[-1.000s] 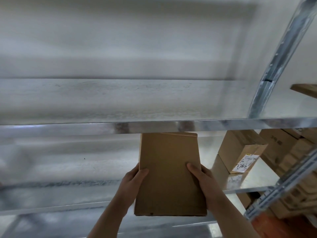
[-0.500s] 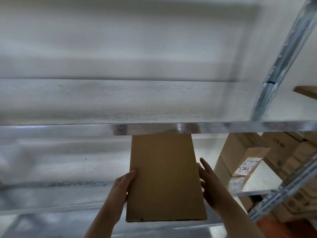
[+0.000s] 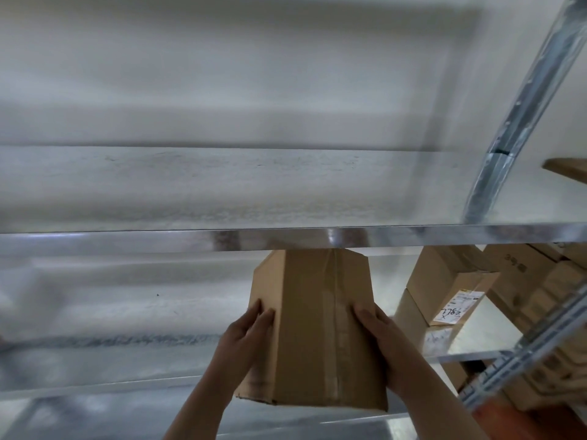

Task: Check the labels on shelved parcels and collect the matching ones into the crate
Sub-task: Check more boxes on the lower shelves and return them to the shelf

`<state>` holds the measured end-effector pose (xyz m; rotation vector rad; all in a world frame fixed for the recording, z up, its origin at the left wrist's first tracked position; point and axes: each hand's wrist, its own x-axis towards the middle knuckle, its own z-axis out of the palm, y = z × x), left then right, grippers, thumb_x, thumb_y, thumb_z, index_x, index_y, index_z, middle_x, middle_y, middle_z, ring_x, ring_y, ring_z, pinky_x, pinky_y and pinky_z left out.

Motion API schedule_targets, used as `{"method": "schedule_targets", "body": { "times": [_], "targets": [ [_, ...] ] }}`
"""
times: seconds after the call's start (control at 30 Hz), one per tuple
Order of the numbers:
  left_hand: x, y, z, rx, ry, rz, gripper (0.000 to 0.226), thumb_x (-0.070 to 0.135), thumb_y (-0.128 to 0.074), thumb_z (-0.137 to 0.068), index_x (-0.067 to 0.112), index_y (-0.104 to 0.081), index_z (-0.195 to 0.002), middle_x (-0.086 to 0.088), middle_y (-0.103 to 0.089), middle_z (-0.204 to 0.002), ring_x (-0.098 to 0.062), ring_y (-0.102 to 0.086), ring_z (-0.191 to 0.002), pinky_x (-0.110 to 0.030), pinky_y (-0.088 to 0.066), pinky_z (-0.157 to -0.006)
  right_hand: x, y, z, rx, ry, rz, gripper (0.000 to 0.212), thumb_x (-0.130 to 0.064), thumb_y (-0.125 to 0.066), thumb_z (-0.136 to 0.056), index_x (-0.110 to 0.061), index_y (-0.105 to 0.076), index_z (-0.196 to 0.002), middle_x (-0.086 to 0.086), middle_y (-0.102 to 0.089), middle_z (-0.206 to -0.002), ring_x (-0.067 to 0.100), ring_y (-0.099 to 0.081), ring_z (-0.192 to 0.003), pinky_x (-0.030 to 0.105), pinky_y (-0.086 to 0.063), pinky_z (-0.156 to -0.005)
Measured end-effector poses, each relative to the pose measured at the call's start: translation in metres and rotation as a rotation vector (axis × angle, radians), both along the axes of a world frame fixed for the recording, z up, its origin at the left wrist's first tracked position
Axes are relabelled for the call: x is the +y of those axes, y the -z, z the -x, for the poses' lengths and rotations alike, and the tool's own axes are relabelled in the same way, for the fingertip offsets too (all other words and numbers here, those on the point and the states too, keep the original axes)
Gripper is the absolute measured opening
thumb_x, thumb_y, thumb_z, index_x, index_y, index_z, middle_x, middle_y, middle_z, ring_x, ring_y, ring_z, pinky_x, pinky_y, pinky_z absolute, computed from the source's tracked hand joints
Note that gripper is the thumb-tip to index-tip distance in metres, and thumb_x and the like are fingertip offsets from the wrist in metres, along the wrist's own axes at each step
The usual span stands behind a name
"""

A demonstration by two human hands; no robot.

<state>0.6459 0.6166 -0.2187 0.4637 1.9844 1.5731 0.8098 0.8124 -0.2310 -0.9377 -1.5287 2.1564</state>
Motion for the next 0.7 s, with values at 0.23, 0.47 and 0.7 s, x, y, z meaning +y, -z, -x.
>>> {"method": "schedule_targets", "body": {
  "times": [0.23,0.47,0.7],
  "targets": [
    [0.008,-0.015,-0.002,-0.021,0.135,0.012,0.050,0.050,-0.060,-0.099,0.027,-0.059,-0.144,0.007,-0.069,-0.129,-0.016,-0.064,-0.118,-0.045,-0.049,-0.111,-0.003,0.000,0.006,-0.028,0.016,-0.055,0.064,-0.055,-0.075,-0.075,-0.028,-0.062,-0.131,0.003,-0.080,-0.111,0.029,-0.078,-0.101,0.051,-0.063,-0.094],
    [0.014,-0.018,-0.002,0.142,0.137,0.031,0.091,0.077,-0.049,-0.057,0.027,-0.065,-0.131,0.008,-0.076,-0.107,-0.017,-0.073,-0.097,-0.040,-0.063,-0.089,-0.008,0.006,0.013,-0.043,0.049,-0.055,0.067,-0.056,-0.078,-0.075,-0.027,-0.061,-0.133,0.004,-0.078,-0.118,0.032,-0.076,-0.106,0.058,-0.058,-0.101],
    [0.014,-0.016,0.001,-0.013,0.154,-0.040,0.059,0.061,-0.064,-0.086,0.032,-0.060,-0.137,0.007,-0.075,-0.115,-0.016,-0.075,-0.100,-0.025,-0.061,-0.075,-0.003,0.006,0.008,-0.045,0.091,0.006,0.054,-0.062,-0.054,-0.096,-0.023,-0.066,-0.133,0.007,-0.077,-0.125,0.034,-0.073,-0.115,0.062,-0.054,-0.105]
  ]
}}
